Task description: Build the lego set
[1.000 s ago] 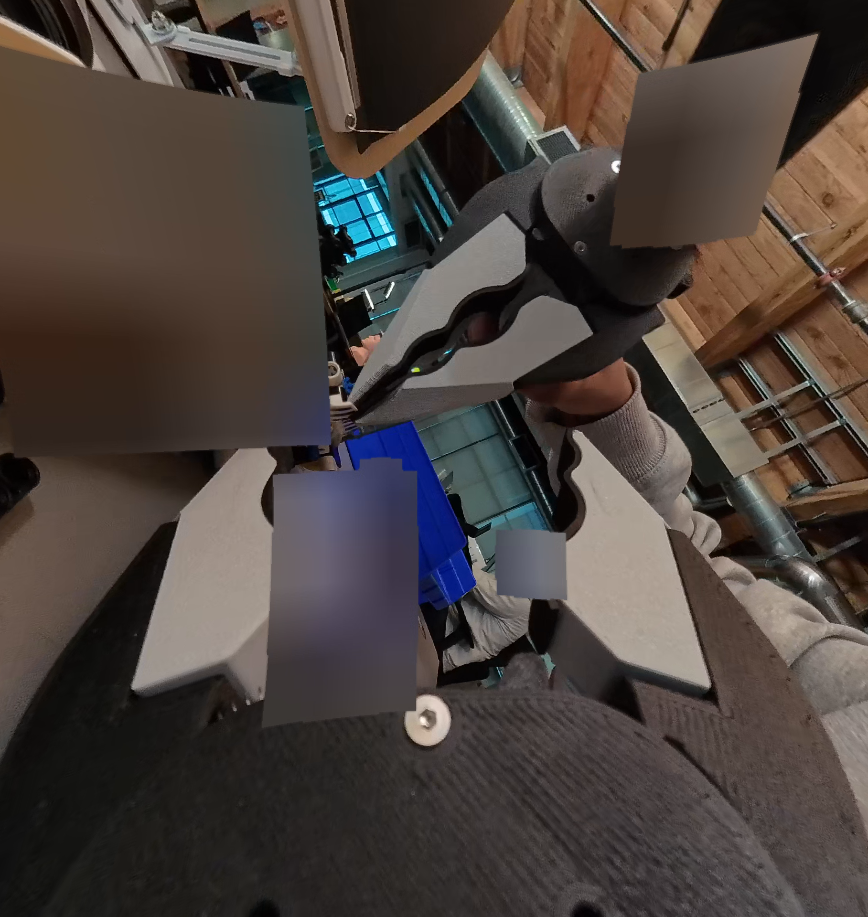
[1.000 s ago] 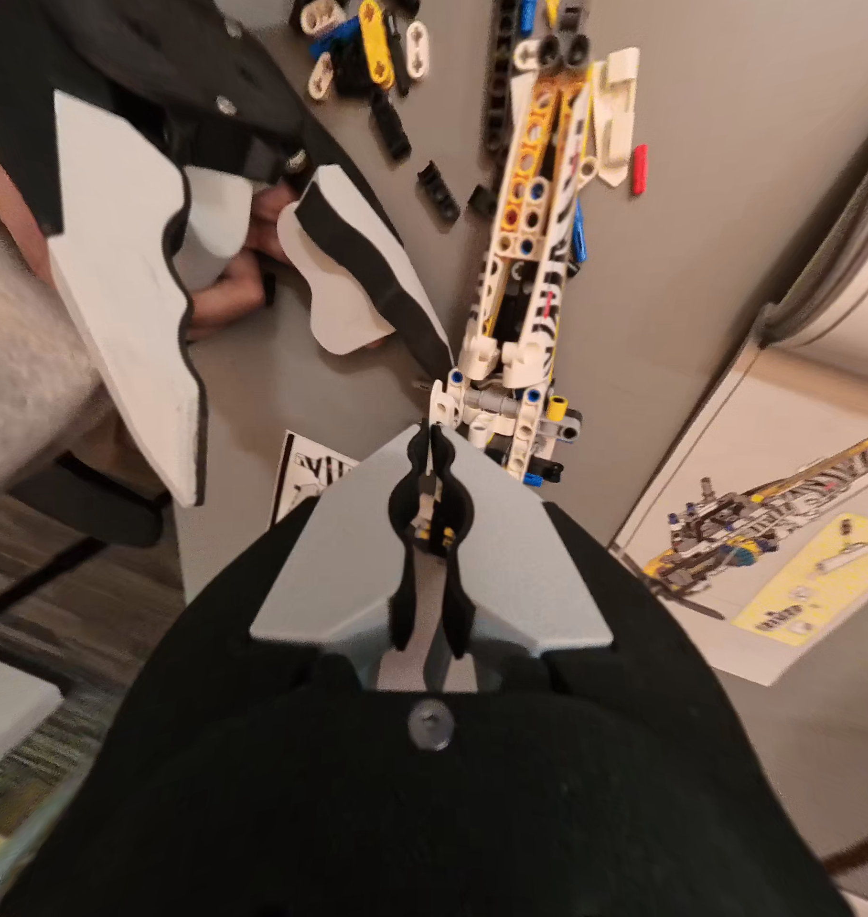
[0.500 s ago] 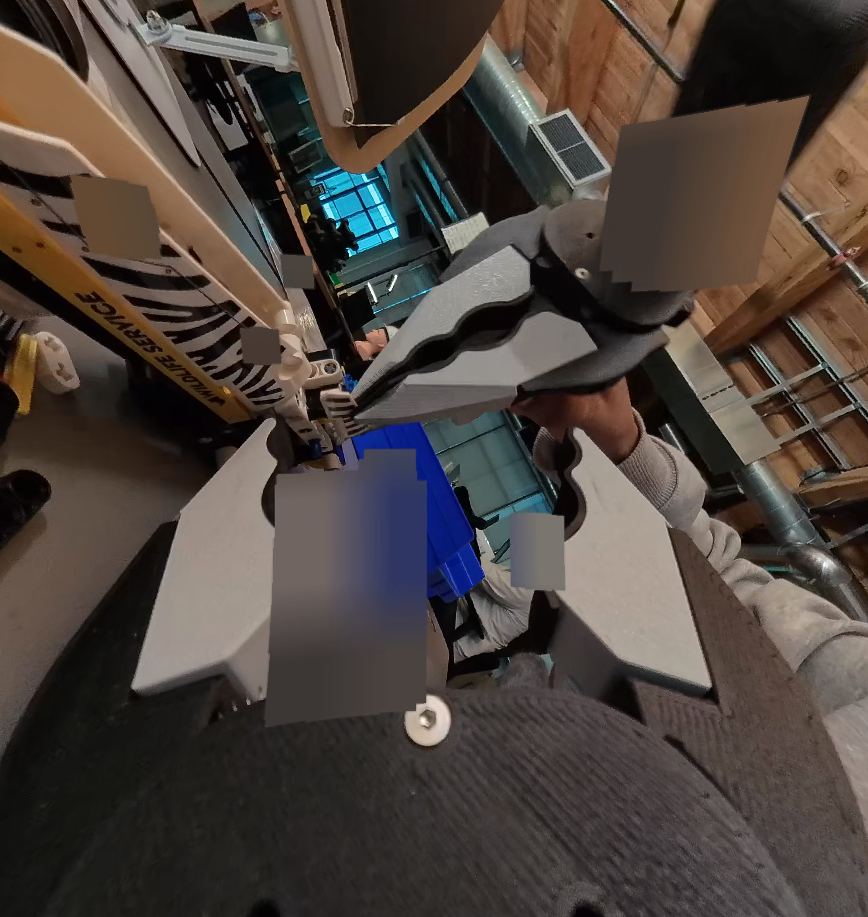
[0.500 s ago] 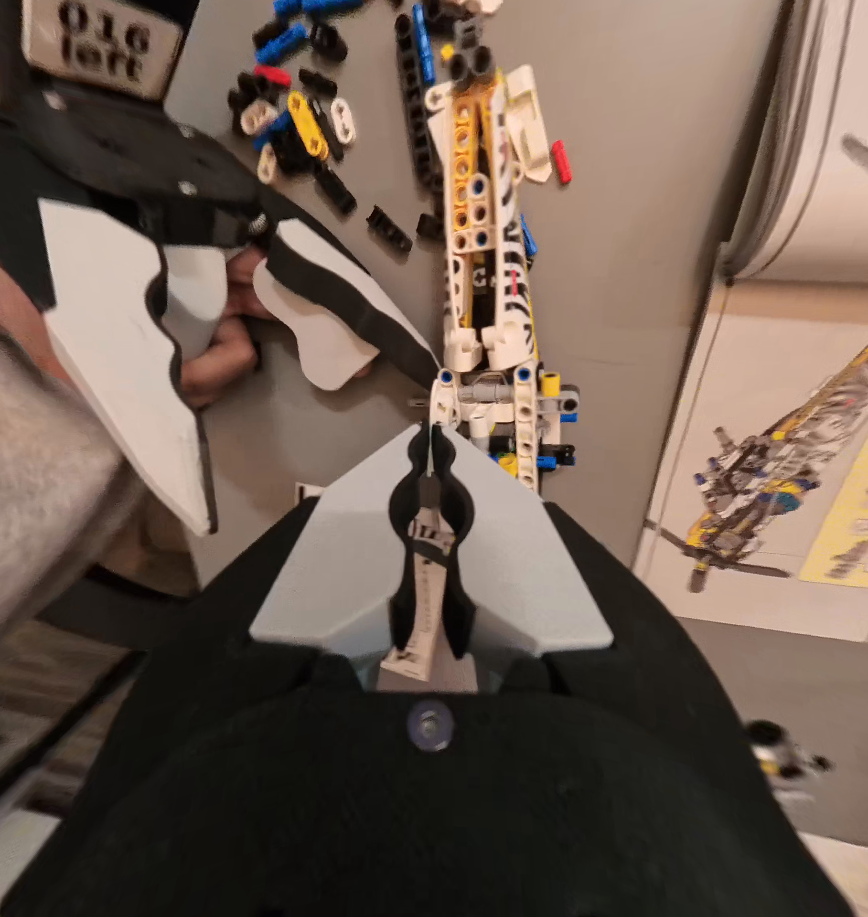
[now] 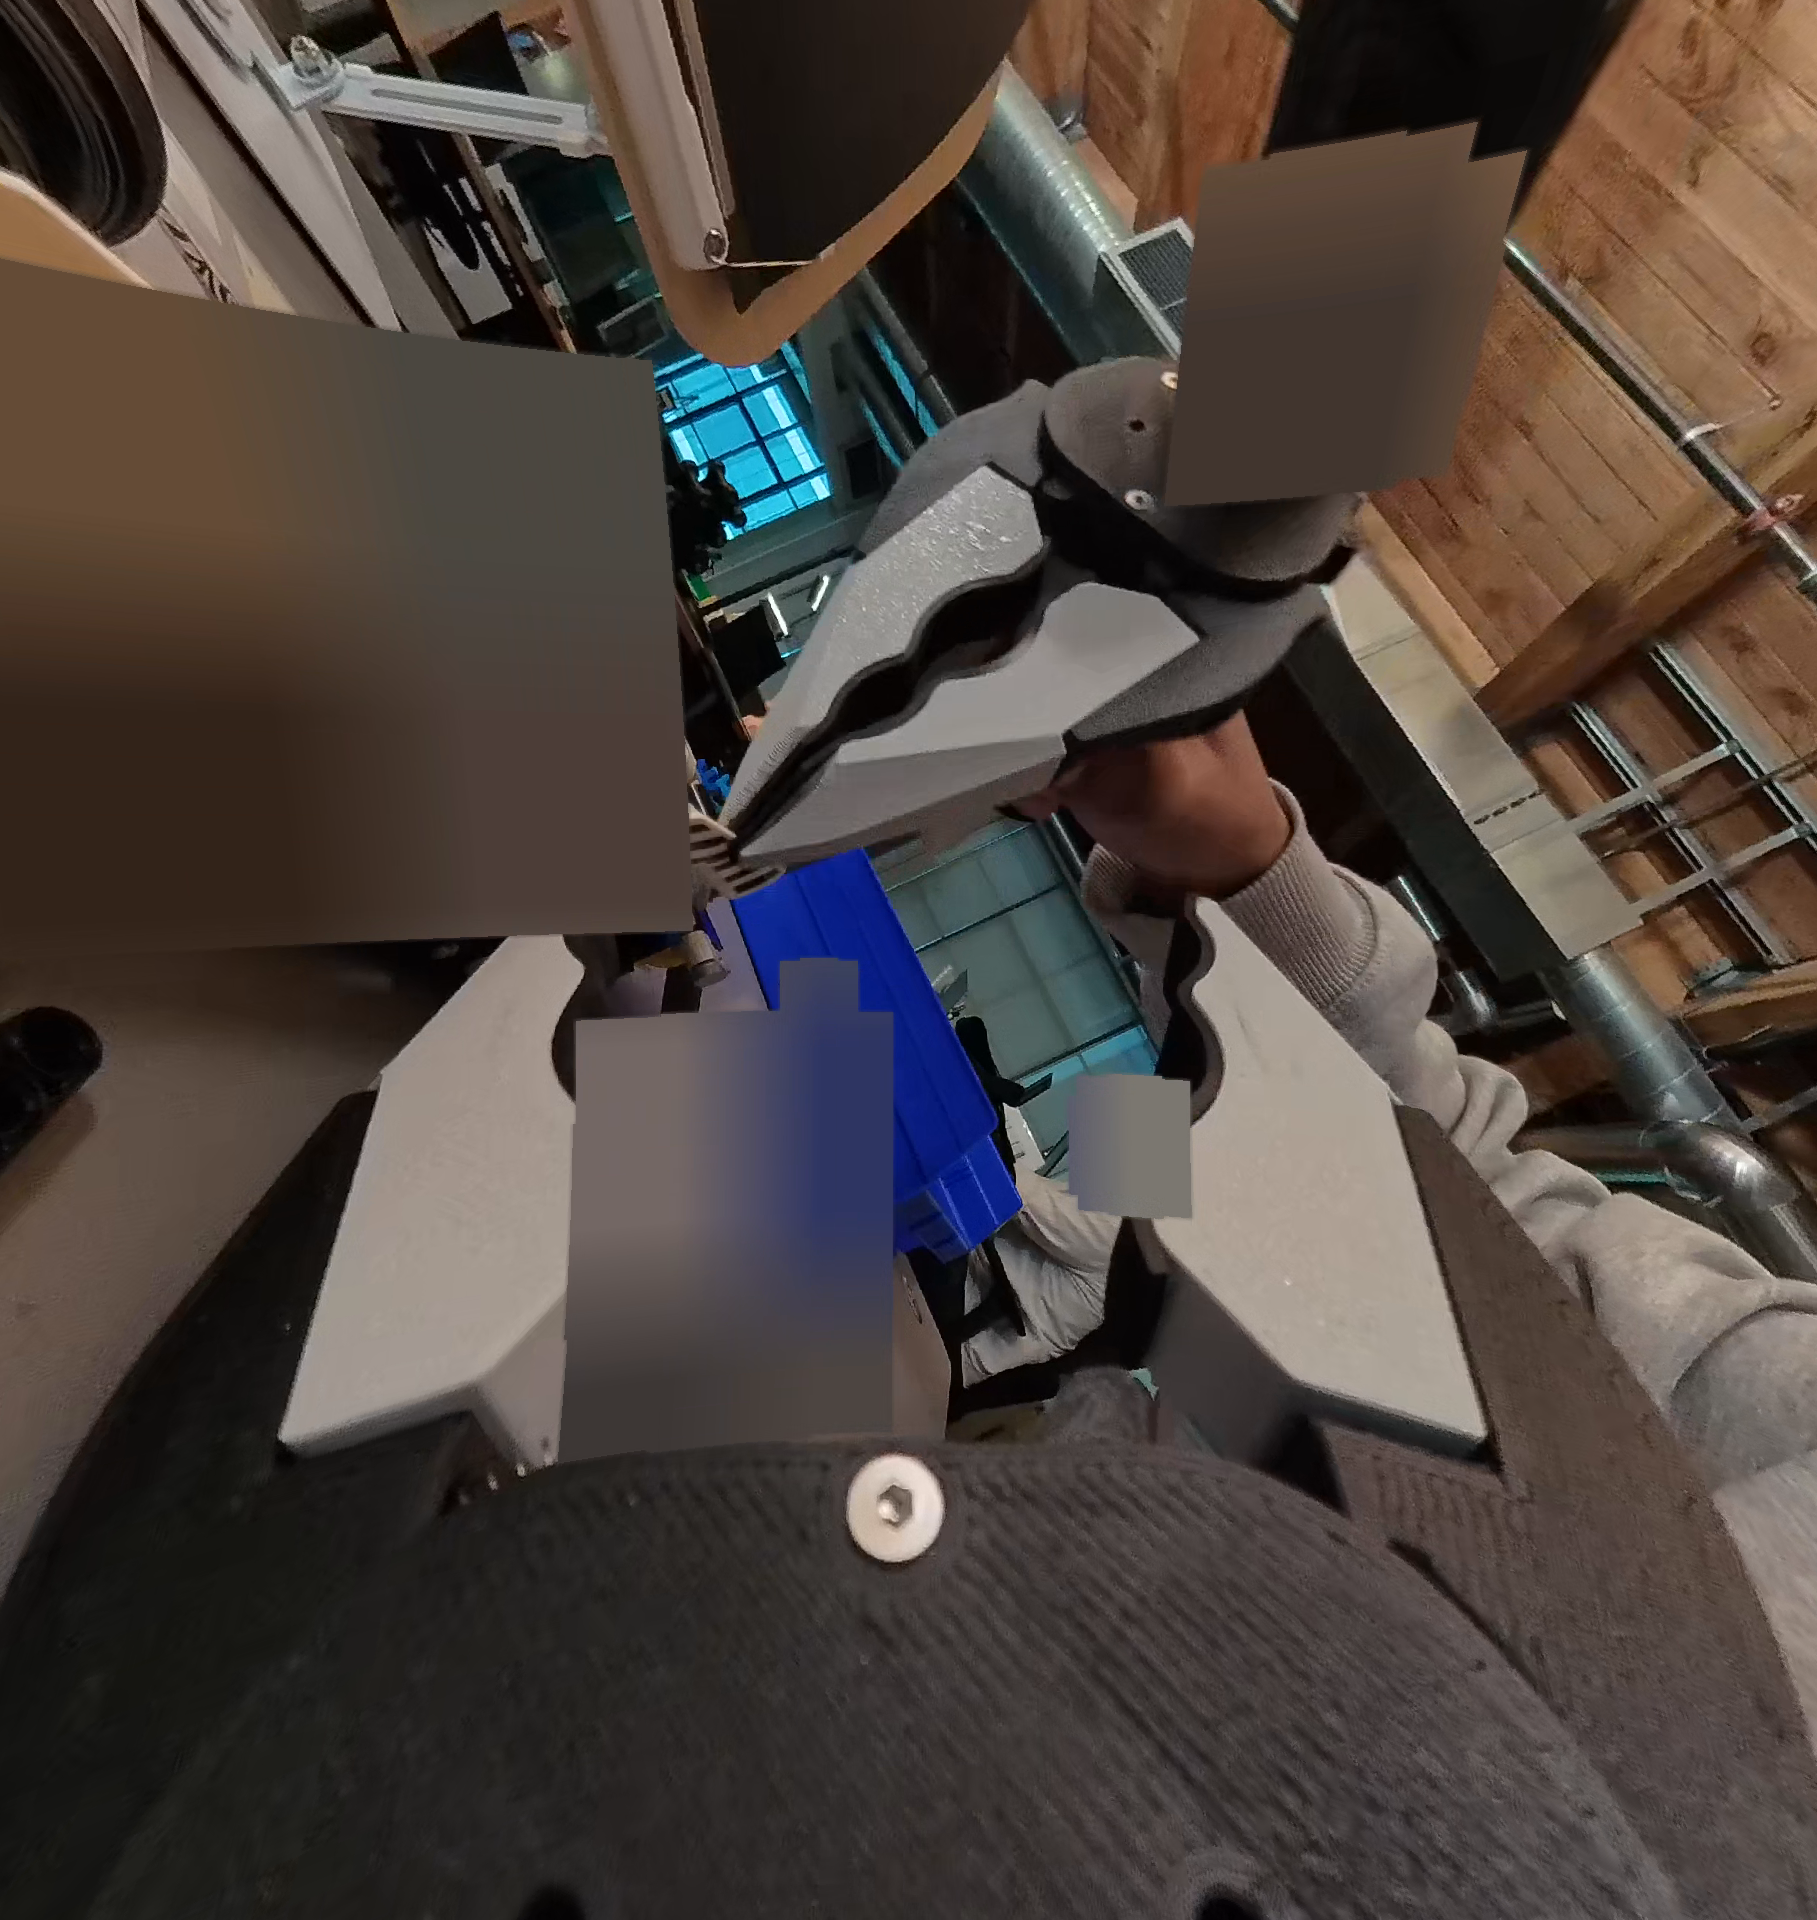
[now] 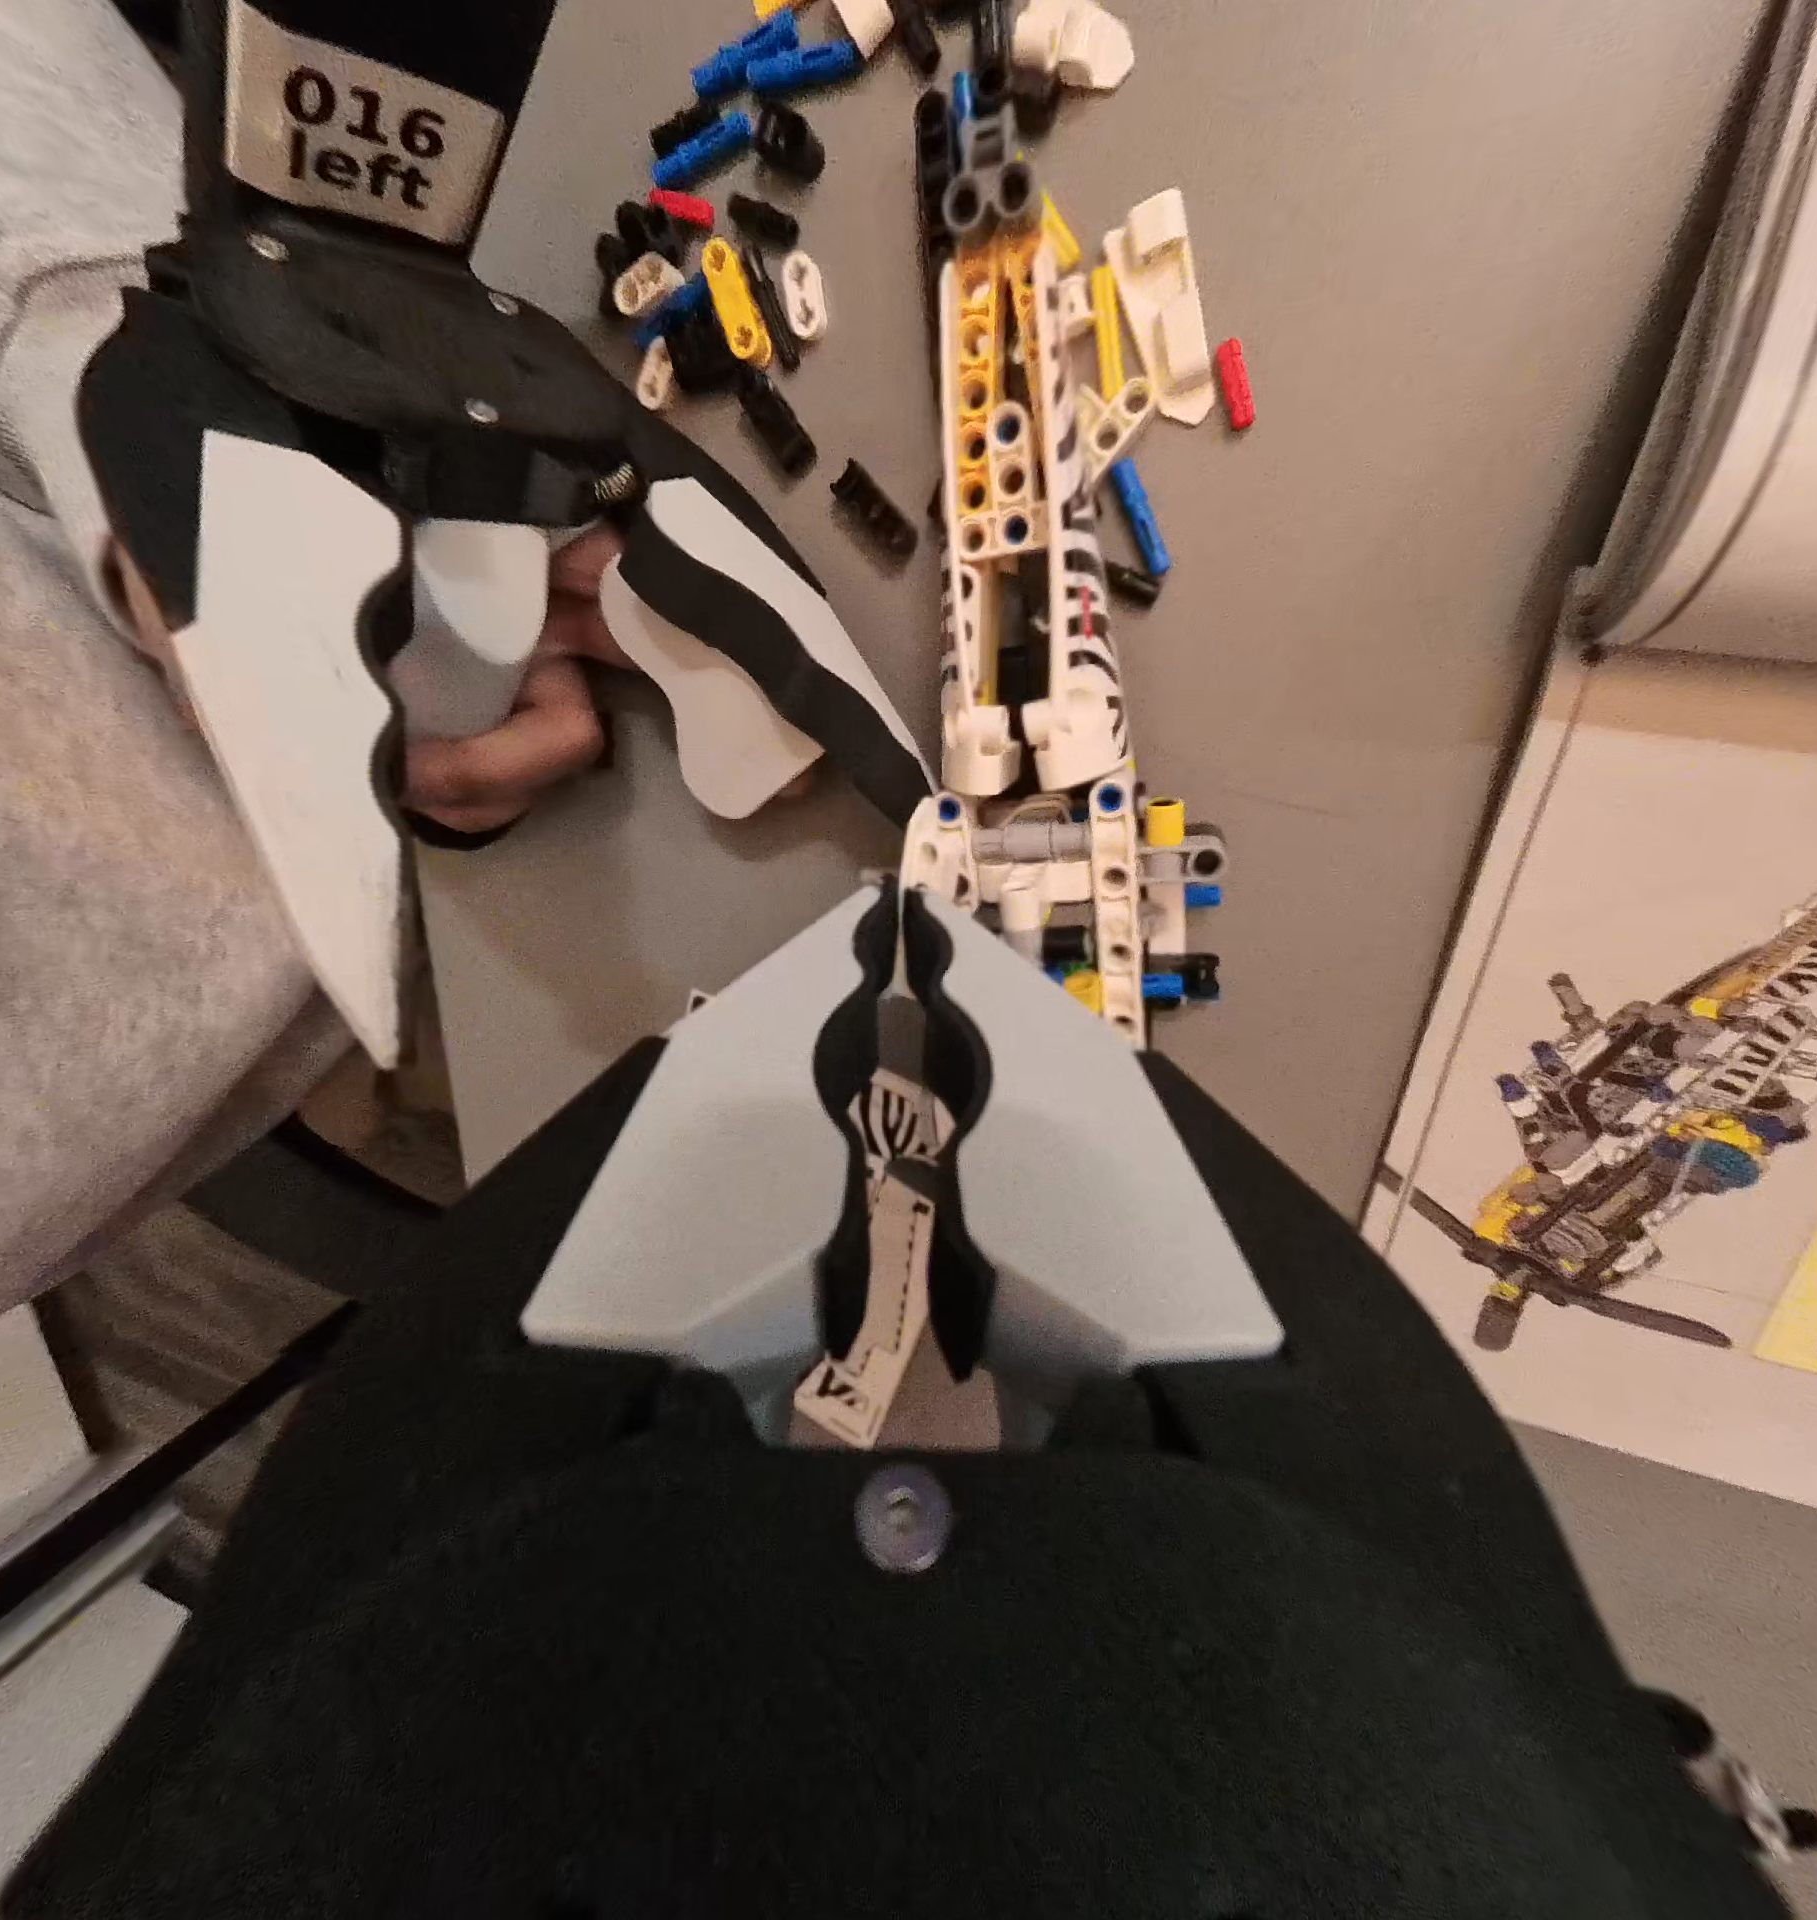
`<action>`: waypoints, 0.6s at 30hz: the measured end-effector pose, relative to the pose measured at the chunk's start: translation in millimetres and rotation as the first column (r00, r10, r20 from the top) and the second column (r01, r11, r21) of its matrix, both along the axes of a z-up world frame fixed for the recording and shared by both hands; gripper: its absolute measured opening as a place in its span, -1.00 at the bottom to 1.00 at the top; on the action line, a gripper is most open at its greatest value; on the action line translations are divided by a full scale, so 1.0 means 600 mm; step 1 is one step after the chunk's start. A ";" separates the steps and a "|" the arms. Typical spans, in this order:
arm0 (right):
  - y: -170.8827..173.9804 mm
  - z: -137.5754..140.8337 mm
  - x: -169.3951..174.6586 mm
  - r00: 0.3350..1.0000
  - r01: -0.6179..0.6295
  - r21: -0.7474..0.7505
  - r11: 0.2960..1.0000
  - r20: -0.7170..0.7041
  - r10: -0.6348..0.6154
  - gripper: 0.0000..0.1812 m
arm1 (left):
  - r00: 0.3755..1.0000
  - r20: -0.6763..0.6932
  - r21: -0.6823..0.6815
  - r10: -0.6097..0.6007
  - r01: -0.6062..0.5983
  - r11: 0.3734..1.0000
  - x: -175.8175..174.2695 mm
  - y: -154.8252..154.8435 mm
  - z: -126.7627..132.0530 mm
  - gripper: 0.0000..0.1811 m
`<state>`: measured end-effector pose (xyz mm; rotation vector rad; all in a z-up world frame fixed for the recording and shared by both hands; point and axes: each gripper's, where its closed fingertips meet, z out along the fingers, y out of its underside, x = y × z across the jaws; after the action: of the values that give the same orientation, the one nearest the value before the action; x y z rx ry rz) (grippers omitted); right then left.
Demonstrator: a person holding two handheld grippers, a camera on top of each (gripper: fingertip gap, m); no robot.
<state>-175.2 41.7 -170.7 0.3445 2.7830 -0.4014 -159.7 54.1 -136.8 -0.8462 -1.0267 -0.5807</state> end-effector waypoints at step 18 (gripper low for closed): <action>0.007 0.003 0.003 0.983 -0.143 -0.144 0.979 -0.137 0.123 -1.00 | 1.000 0.017 0.029 -0.023 0.023 0.999 -0.001 -0.001 0.000 0.12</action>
<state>-173.5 46.2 -168.9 0.0985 2.8541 -0.6200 -160.2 53.8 -137.0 -0.8301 -1.0230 -0.6216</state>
